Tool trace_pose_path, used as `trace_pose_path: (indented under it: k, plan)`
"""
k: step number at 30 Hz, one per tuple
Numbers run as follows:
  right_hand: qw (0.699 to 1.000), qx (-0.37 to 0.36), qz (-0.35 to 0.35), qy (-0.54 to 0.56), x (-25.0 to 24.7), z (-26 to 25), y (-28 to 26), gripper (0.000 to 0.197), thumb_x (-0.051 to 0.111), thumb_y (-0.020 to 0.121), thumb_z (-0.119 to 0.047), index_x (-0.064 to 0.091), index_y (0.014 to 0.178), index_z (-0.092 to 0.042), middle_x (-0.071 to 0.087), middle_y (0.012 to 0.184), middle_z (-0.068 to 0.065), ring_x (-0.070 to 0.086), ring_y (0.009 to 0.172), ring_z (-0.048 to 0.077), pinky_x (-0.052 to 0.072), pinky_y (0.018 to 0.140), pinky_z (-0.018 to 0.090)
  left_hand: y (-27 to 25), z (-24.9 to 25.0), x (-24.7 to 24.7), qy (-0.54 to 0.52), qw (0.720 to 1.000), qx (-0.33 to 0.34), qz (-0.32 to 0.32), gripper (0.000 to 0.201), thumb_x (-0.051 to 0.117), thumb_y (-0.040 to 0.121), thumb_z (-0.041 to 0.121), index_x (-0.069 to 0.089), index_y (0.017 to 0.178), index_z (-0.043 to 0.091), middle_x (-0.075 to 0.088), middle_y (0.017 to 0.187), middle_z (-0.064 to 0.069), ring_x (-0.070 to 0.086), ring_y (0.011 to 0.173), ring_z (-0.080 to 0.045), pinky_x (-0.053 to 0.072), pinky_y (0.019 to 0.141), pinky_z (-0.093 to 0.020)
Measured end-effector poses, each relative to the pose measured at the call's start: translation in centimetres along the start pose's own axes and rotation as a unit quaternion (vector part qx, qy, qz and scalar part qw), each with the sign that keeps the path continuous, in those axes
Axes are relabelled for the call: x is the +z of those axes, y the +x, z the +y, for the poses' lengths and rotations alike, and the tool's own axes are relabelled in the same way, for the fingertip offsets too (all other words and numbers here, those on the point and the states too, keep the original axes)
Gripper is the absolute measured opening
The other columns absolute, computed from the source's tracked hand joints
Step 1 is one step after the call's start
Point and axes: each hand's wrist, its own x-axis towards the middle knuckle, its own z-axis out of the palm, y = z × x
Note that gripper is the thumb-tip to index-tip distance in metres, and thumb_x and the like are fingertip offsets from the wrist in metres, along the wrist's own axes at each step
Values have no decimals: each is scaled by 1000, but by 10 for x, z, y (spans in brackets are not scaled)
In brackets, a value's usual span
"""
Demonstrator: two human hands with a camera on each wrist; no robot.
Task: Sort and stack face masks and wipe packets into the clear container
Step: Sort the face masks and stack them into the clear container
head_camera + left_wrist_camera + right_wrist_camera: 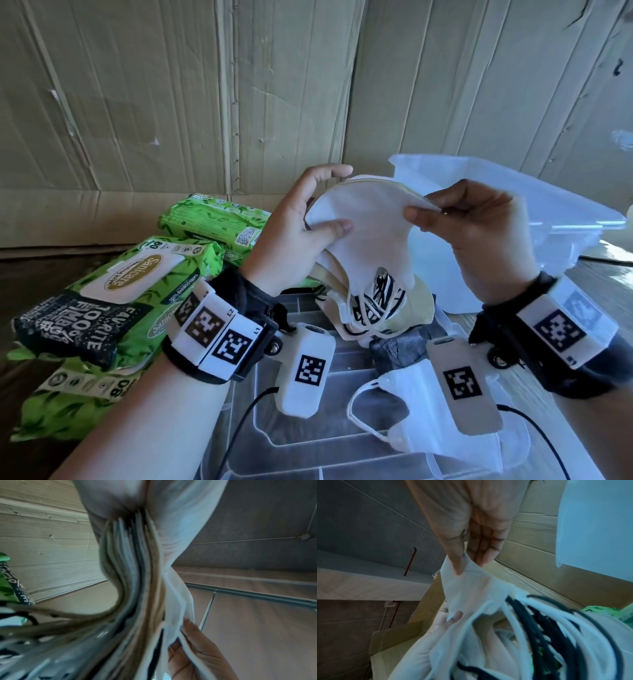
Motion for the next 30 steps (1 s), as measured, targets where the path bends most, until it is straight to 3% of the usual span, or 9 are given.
trace_pose_path:
  k: [3, 7, 9, 13, 17, 20, 23, 26, 30]
  plan:
    - [995, 8, -75, 70, 0, -2, 0, 31, 70, 66, 8, 58, 56, -18, 66, 59, -8, 62, 58, 5, 50, 59, 16, 0, 0, 0, -15, 1000, 1, -7, 49, 57, 87, -6, 53, 108, 38, 60, 106, 9, 66, 78, -22, 59, 56, -37]
    - [991, 22, -97, 91, 3, -2, 0, 23, 74, 71, -11, 59, 65, -27, 60, 59, -8, 49, 55, 6, 41, 54, 14, 1, -3, 1, 0, 1000, -7, -6, 36, 64, 81, -5, 61, 95, 28, 68, 78, 19, 63, 74, -2, 52, 70, -17]
    - [993, 34, -72, 88, 3, -2, 0, 20, 75, 72, -18, 57, 76, -26, 63, 65, -10, 51, 56, 7, 40, 52, 16, 0, -3, 3, 9, 1000, -13, -10, 27, 70, 79, 0, 64, 91, 24, 69, 78, 13, 62, 75, -2, 50, 75, -18]
    - [998, 52, -29, -1, 1, -2, 2, 29, 65, 79, -13, 54, 100, -29, 65, 72, 2, 58, 65, 20, 48, 61, 32, -2, 0, 5, 8, 1000, -14, -16, 20, 67, 73, 23, 68, 91, 16, 72, 92, -8, 64, 82, -15, 50, 82, -32]
    - [997, 69, -33, -2, 3, -6, 4, 39, 61, 85, -1, 49, 107, -31, 67, 71, -2, 61, 64, 16, 52, 60, 31, -2, 5, 0, -80, 994, -58, -43, 20, 55, 86, 27, 68, 96, 15, 74, 88, 2, 68, 83, -11, 50, 76, -20]
    - [994, 79, -71, -9, 8, -8, 2, 43, 57, 84, 4, 45, 108, -30, 67, 76, 3, 63, 66, 17, 54, 59, 34, -2, 4, 1, -94, 992, -62, -63, 22, 60, 78, 31, 68, 93, 17, 72, 85, 4, 66, 80, -9, 50, 72, -19]
    - [994, 74, -79, -31, 14, -9, -1, 46, 58, 84, 6, 43, 108, -30, 62, 81, 9, 62, 68, 17, 55, 60, 34, -2, 1, 5, -39, 997, -44, -49, 30, 68, 66, 21, 66, 96, 22, 70, 88, 4, 64, 83, -9, 51, 80, -24]
    - [995, 65, -43, -62, 16, -6, -2, 44, 61, 84, 2, 43, 113, -26, 56, 87, 10, 58, 73, 19, 53, 63, 29, -2, 0, 5, -18, 998, -31, -55, 32, 68, 74, 5, 61, 98, 25, 67, 87, 11, 62, 80, -1, 50, 80, -19]
    - [991, 48, -20, -125, 13, 2, -2, 40, 71, 79, -10, 51, 110, -26, 54, 104, 10, 54, 77, 22, 51, 75, 43, -1, -2, 2, 16, 998, -3, -56, 41, 66, 80, -4, 58, 97, 32, 66, 85, 19, 60, 79, 3, 49, 84, -20]
